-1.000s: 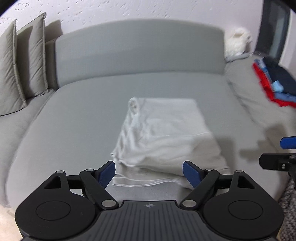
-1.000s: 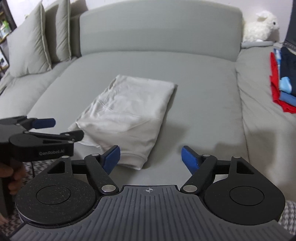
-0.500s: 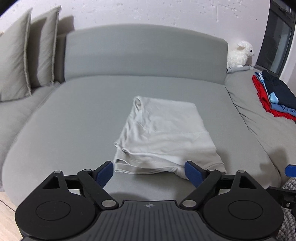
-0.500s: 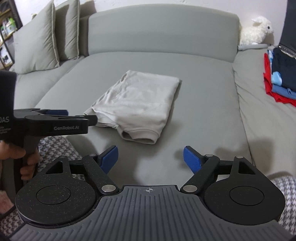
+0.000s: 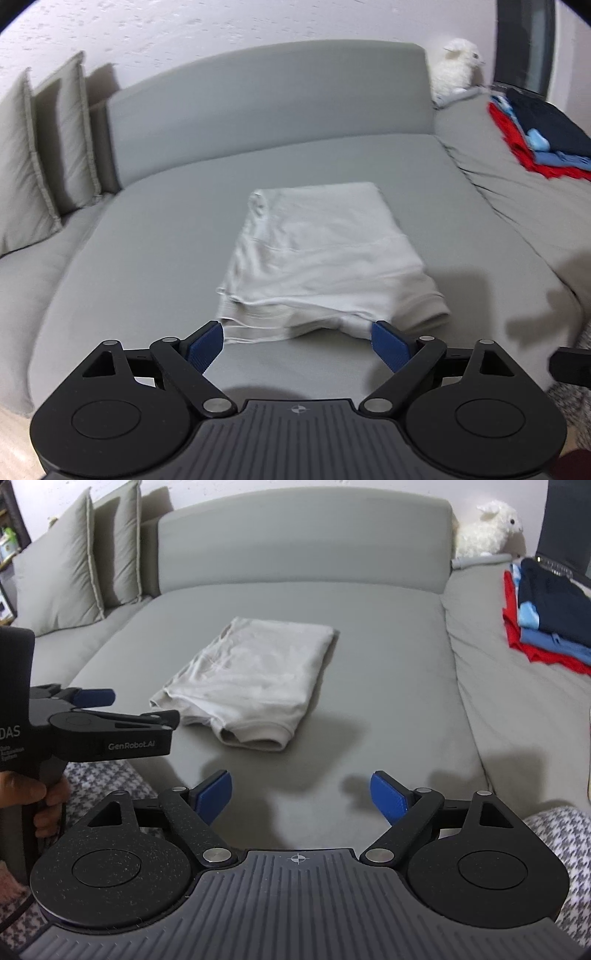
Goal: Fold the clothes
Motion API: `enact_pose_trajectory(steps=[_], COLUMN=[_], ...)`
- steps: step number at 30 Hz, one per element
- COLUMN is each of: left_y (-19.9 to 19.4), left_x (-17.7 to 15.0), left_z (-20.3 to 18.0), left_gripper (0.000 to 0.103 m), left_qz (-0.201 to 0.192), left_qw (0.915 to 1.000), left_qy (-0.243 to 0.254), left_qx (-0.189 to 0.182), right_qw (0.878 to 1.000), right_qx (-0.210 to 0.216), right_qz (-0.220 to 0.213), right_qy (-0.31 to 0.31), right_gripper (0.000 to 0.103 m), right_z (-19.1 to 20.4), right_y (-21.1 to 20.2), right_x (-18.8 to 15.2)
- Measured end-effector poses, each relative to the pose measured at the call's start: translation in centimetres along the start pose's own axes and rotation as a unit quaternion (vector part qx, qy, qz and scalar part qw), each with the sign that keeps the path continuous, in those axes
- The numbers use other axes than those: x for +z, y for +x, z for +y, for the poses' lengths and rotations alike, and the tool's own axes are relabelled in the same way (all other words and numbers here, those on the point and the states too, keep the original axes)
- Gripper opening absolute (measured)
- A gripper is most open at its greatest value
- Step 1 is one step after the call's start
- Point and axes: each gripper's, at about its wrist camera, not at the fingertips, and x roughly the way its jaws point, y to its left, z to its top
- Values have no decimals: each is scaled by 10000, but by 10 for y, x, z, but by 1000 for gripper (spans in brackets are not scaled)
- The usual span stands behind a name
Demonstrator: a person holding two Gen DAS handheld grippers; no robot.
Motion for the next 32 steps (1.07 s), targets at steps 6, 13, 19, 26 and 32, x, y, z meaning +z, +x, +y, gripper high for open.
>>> enact_pose_trajectory(steps=[6,13,19,26,32], left_y=[4,3,3,1,1], left_x=[-2,-3,-2,-2,-2], left_z=[6,4,3,5,6], left_gripper=[88,88,88,88,88], left_qz=[109,98,108,62,31], left_qw=[9998,9998,9999,9999,9998], left_qy=[-177,-149,-113,-137,-185], left_qx=[-30,6,44,59,84], right_qw=[10000,10000,9999,9999,9999], right_qx=[-13,-14,-88,-98,-104], right_qz=[12,29,-22,-18,0], right_qy=[3,-42,-59,-78,-82], right_gripper=[87,87,87,87,87], right_z=[1,4,3,6,6], right_y=[2,3,0,-1,0], right_x=[0,-1,-1,-2,-2])
